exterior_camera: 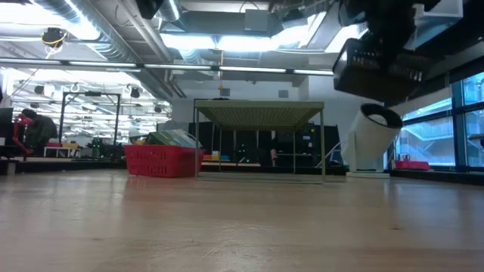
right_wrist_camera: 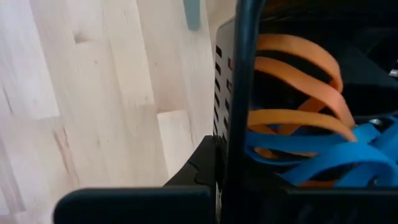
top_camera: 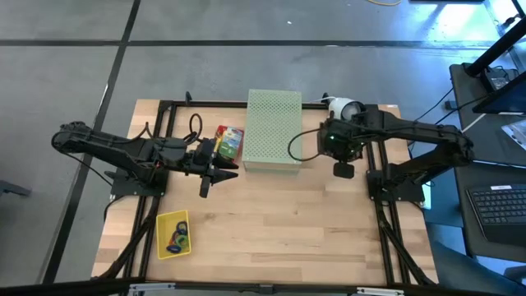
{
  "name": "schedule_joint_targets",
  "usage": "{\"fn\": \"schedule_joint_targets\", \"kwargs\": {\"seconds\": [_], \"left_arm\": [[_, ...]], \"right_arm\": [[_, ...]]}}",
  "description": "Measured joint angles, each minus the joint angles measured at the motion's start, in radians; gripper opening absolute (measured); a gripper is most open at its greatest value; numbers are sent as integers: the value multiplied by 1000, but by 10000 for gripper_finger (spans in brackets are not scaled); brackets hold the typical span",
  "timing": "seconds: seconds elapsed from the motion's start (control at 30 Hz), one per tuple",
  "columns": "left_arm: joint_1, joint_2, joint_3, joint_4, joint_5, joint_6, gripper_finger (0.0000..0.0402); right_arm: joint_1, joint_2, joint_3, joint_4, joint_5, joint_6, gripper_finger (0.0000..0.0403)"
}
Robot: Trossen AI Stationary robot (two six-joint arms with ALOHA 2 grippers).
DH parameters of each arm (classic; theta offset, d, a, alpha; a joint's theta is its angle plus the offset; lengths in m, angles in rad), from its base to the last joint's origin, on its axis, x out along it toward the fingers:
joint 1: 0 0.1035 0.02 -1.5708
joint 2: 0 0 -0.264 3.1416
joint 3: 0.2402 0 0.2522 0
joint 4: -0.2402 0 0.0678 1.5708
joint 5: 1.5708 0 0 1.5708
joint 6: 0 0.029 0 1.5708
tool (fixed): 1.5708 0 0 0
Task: Pick & Place Office Desk Supplies
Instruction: Put the black bin on the shelf
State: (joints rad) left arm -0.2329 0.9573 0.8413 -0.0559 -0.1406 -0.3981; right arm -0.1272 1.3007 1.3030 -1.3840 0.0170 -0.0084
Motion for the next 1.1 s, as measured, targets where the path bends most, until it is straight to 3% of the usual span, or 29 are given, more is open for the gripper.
{"fn": "schedule_joint_targets", "kwargs": {"seconds": [0.43,0.73,1.1], "left_arm": [[0,0,0,0,10,-11,127],[0,-80,2,-1,2,-3,127],[0,-153,2,-9,-31,61,127]], "right_arm": [[25,215,344,-89,125,-72,0],[-90,449,630,-149,151,-233,0],[-201,671,895,-179,117,-297,0]]}}
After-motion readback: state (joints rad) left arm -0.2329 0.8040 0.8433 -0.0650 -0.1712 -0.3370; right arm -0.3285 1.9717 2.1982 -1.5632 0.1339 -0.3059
